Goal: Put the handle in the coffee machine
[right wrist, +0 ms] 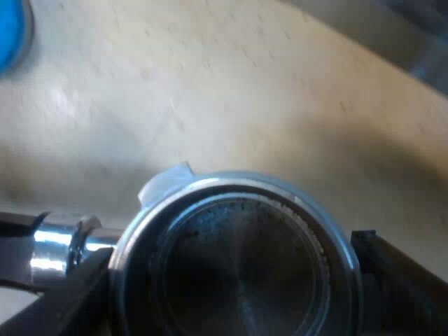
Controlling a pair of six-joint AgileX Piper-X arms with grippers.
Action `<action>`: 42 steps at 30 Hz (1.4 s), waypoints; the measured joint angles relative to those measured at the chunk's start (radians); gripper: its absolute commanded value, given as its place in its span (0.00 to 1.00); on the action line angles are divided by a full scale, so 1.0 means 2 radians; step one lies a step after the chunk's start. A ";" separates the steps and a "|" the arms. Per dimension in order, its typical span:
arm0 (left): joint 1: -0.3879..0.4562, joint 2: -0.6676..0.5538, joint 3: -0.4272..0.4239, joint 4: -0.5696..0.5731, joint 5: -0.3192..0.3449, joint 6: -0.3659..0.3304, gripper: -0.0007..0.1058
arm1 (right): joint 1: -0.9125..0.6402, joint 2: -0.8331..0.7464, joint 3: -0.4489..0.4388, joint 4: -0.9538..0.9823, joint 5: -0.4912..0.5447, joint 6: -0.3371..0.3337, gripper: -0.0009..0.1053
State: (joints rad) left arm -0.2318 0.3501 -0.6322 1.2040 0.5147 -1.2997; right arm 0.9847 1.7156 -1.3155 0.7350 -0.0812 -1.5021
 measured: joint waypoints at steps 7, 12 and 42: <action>0.000 0.000 0.000 0.000 0.013 0.044 0.71 | 0.003 -0.042 0.000 0.068 0.000 0.021 0.01; 0.000 0.011 0.000 0.000 0.048 0.068 0.71 | 0.007 -0.066 0.000 0.092 0.000 0.030 0.01; -0.006 0.156 0.068 -0.073 0.061 0.142 0.71 | 0.010 -0.127 0.000 0.141 -0.005 0.059 0.01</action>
State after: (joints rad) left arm -0.2447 0.6626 -0.4954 1.0585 0.6367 -1.0162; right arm 1.0037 1.4617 -1.3155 1.0170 -0.0908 -1.3851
